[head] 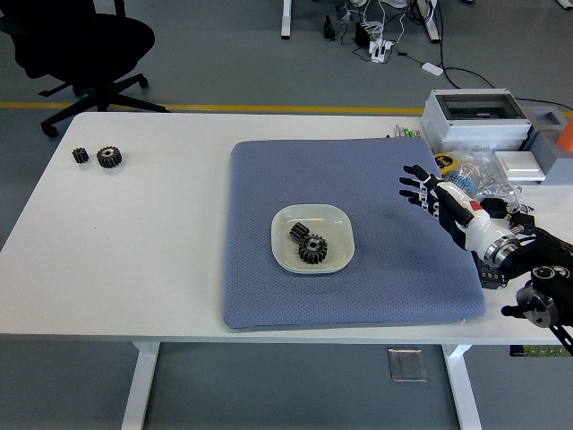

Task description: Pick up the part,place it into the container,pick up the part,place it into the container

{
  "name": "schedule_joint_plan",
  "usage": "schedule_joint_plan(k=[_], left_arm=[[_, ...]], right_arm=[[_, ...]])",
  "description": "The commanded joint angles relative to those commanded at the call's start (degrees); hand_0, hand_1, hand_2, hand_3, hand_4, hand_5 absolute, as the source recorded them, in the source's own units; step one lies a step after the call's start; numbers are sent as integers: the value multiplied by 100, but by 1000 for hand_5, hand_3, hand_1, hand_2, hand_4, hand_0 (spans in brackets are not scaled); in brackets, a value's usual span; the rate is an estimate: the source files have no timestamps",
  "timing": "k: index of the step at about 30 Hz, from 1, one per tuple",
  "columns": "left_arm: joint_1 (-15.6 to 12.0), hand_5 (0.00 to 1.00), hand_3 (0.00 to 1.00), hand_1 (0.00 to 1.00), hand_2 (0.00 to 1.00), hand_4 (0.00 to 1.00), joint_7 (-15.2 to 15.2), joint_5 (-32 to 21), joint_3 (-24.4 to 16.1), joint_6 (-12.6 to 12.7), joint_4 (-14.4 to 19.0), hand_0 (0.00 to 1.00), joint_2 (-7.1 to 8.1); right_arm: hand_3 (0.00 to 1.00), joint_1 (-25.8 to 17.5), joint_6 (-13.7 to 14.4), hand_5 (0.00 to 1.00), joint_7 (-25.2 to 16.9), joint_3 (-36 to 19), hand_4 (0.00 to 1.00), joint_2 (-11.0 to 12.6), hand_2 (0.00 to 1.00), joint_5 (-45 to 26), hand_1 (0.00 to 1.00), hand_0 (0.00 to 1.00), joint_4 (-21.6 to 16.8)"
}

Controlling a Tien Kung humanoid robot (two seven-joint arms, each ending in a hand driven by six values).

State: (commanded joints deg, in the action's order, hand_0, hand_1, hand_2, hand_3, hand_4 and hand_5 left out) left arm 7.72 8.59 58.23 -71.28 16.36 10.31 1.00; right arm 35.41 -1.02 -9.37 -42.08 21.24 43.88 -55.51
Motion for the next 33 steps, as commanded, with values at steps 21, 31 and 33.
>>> schedule_joint_plan(k=[21,31,33], left_arm=[[-38,568,557,629,655,644,6,-68,101,-1,0,629,-6],[-57,567,557,628,657,643,14,-59,121,-6,0,629,-2],[-62,567,557,628,657,643,18,-46,119,-10,0,629,-2]], right_arm=[[994,-243,81,998,39,-38,998,-24,961,-19,922,998,419],[950,-598,462,998,-643,-442,998,-47,936,-413,900,998,411],[950,-688,508,998,-800,-520,998,-63,936,-581,900,998,414]])
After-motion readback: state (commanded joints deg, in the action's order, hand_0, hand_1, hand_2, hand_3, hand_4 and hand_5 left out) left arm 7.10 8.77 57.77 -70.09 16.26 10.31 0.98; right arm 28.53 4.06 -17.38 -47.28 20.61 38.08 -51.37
